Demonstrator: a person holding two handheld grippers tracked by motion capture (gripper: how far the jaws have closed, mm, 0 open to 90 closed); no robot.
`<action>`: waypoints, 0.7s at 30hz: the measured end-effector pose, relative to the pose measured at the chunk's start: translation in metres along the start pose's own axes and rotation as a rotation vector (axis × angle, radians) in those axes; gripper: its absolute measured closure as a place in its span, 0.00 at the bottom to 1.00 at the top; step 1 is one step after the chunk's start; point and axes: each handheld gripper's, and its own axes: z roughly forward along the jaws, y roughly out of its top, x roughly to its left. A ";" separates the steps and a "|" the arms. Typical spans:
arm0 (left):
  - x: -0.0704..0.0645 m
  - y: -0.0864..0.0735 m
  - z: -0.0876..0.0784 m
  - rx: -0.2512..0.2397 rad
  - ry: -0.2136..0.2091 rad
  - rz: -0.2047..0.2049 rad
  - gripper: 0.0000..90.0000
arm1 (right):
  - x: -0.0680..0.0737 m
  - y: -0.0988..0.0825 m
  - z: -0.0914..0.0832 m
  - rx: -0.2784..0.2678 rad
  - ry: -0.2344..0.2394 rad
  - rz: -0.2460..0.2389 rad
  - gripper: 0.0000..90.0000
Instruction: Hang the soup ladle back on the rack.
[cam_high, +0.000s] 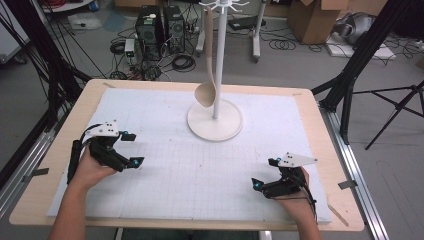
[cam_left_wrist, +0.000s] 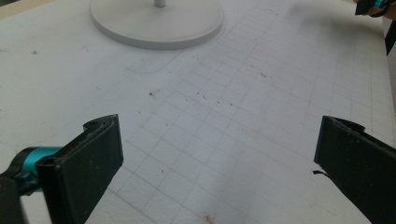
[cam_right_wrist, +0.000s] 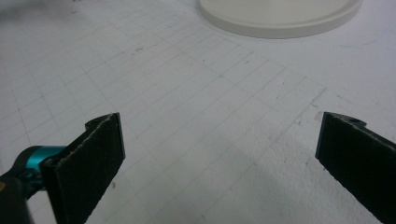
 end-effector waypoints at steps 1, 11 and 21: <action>0.000 0.000 0.000 0.000 0.000 0.000 0.02 | 0.000 0.000 0.000 0.000 0.000 0.000 0.00; -0.001 -0.004 0.003 0.007 -0.016 -0.001 0.02 | 0.001 0.001 0.001 0.003 0.001 -0.003 0.00; 0.000 -0.005 0.003 0.013 -0.009 -0.006 0.02 | 0.001 0.000 0.004 0.011 0.006 -0.004 0.00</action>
